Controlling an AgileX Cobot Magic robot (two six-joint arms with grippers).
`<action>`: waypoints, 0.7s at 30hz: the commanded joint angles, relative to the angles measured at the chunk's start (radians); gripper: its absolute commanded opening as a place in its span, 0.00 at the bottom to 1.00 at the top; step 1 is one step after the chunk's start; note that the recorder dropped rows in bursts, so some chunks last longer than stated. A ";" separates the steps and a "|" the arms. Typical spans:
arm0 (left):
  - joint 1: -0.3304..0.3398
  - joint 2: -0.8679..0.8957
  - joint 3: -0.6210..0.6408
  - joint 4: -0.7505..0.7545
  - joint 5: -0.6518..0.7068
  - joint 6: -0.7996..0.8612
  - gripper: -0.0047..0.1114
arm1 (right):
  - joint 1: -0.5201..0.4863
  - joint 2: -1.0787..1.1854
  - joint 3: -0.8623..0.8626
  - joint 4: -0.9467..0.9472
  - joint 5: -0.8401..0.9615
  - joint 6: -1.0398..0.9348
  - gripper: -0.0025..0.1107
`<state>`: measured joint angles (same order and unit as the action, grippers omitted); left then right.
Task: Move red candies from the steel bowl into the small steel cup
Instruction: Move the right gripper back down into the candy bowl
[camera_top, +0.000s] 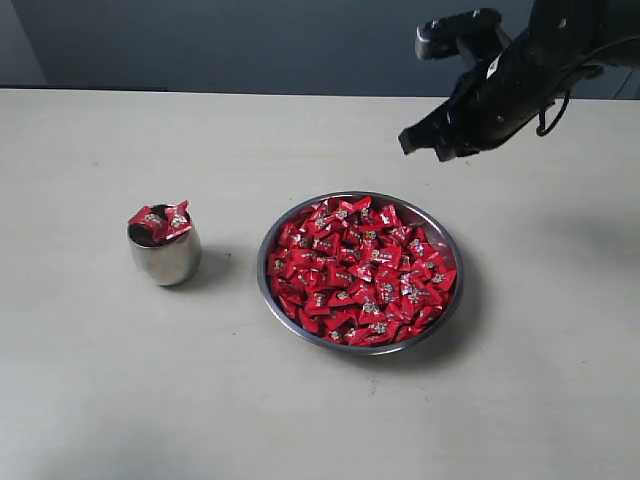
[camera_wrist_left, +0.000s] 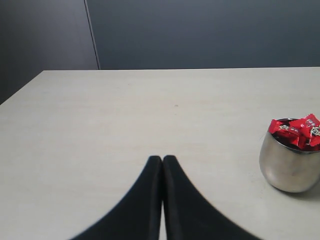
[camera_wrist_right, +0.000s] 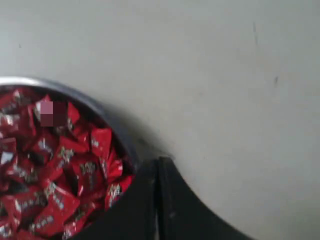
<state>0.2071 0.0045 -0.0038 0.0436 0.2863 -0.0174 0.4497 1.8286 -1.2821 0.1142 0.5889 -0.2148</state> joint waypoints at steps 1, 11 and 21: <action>0.001 -0.004 0.004 0.001 -0.002 -0.003 0.04 | -0.006 0.047 0.003 0.008 0.108 -0.073 0.01; 0.001 -0.004 0.004 0.001 -0.002 -0.003 0.04 | -0.006 0.097 0.003 0.257 0.125 -0.082 0.01; 0.001 -0.004 0.004 0.001 -0.002 -0.003 0.04 | -0.006 0.101 0.003 0.302 0.172 -0.010 0.01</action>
<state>0.2071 0.0045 -0.0038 0.0436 0.2863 -0.0174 0.4497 1.9282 -1.2821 0.4200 0.7575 -0.2562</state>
